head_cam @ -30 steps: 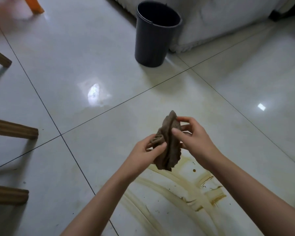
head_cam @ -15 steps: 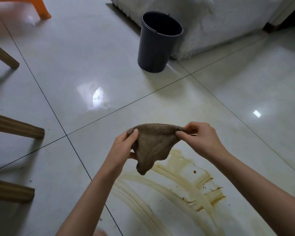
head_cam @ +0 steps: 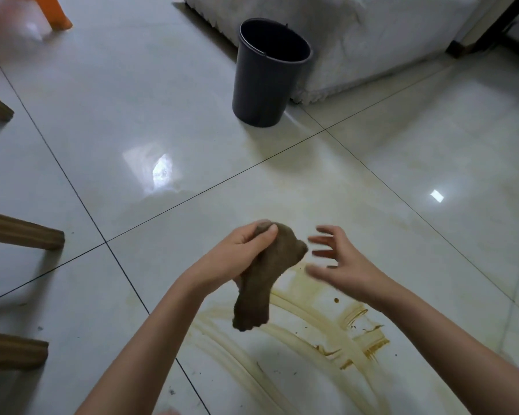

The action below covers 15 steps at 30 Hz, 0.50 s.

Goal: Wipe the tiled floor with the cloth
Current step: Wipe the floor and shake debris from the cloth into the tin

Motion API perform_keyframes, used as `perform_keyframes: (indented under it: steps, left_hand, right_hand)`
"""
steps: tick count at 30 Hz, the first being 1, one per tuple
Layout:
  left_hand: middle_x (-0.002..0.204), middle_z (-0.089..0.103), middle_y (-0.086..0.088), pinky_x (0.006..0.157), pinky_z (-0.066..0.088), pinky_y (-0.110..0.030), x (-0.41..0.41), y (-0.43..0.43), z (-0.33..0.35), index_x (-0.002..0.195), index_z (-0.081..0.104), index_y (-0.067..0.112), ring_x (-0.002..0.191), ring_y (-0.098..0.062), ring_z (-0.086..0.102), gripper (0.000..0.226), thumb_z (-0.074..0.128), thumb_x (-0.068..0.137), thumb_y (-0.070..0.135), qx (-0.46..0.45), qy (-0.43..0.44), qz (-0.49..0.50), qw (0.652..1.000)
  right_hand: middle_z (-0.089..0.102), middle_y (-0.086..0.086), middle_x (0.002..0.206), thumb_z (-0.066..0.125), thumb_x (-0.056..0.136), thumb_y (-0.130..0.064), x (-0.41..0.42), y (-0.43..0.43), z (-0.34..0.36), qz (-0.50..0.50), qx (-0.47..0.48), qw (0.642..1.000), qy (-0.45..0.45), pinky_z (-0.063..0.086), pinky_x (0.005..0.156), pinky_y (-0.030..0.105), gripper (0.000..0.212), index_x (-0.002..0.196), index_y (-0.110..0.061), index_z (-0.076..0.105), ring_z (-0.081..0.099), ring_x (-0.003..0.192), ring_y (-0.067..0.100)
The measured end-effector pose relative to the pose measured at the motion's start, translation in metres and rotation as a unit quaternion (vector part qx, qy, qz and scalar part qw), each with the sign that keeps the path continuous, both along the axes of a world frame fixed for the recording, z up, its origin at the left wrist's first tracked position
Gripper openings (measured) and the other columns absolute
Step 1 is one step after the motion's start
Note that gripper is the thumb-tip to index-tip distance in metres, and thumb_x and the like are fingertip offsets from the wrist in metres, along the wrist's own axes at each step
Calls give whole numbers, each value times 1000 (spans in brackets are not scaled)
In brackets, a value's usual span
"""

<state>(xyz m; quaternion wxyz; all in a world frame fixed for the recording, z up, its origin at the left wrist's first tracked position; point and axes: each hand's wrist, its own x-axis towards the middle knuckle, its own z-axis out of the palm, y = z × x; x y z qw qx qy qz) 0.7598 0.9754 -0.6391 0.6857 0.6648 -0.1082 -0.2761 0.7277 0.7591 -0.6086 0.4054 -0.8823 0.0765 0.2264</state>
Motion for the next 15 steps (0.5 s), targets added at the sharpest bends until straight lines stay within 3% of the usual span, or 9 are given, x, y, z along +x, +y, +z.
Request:
perform_keyframes:
  steps: [1,2,3,4,6,8,10,12,15]
  left_hand:
    - [80,65,14,64,52,-31,1,-4,1,95,65,35,74,-5,63,25,44,97,50,20,-14,-33,999]
    - [81,64,12,70,51,-36,2,-7,1,92,64,36,75,-8,62,25,44,96,52,35,-32,-59,997]
    - [82,64,14,74,50,-36,3,-10,1,90,63,38,77,-7,61,23,45,95,51,51,-57,-77,994]
    - [81,65,16,75,49,-32,5,-11,0,88,63,40,76,-5,61,20,47,94,50,71,-95,-86,989]
    - [74,64,17,67,45,-23,13,-12,-2,85,64,38,69,-2,58,15,54,92,47,126,-190,-80,970]
    - [72,64,19,62,39,-16,21,-11,-4,85,69,35,64,1,56,10,63,88,43,158,-261,-39,951]
    - [74,65,19,59,37,-13,29,-11,-12,81,69,35,61,0,54,6,69,84,39,167,-291,29,941]
    - [81,66,17,62,42,-17,33,-12,-24,82,70,35,64,-4,56,3,69,85,36,175,-274,104,940]
    - [104,67,11,81,50,-27,34,-4,-59,106,70,27,89,-8,62,20,55,95,34,235,-203,174,934]
  right_hand:
    - [16,-22,157,76,81,-31,-1,-1,0,59,19,998,11,34,107,25,93,148,-45,12,27,138,-2]
    - [3,-35,154,79,76,-41,-1,2,2,118,27,992,22,24,109,19,105,145,-57,1,15,139,-11]
    - [6,-40,152,80,72,-46,1,6,3,165,37,985,25,23,110,16,105,142,-63,4,14,139,-14]
    - [21,-36,150,81,71,-46,5,9,1,190,44,981,23,30,109,16,97,140,-64,16,26,137,-11]
    - [59,-20,125,83,74,-31,15,16,-5,172,66,983,4,48,98,25,67,129,-48,49,57,114,1]
    - [71,-3,104,80,77,-18,24,19,-13,122,83,989,4,56,87,34,40,114,-25,66,67,96,11]
    - [74,2,93,76,83,-22,29,17,-23,104,89,990,39,58,80,33,20,101,-15,71,71,87,15]
    - [75,4,89,70,87,-30,32,12,-37,66,109,988,87,59,74,29,20,95,-11,72,72,83,18]
    - [74,13,96,61,94,-22,43,0,-63,-75,143,979,127,59,77,33,20,101,-4,68,71,85,25]
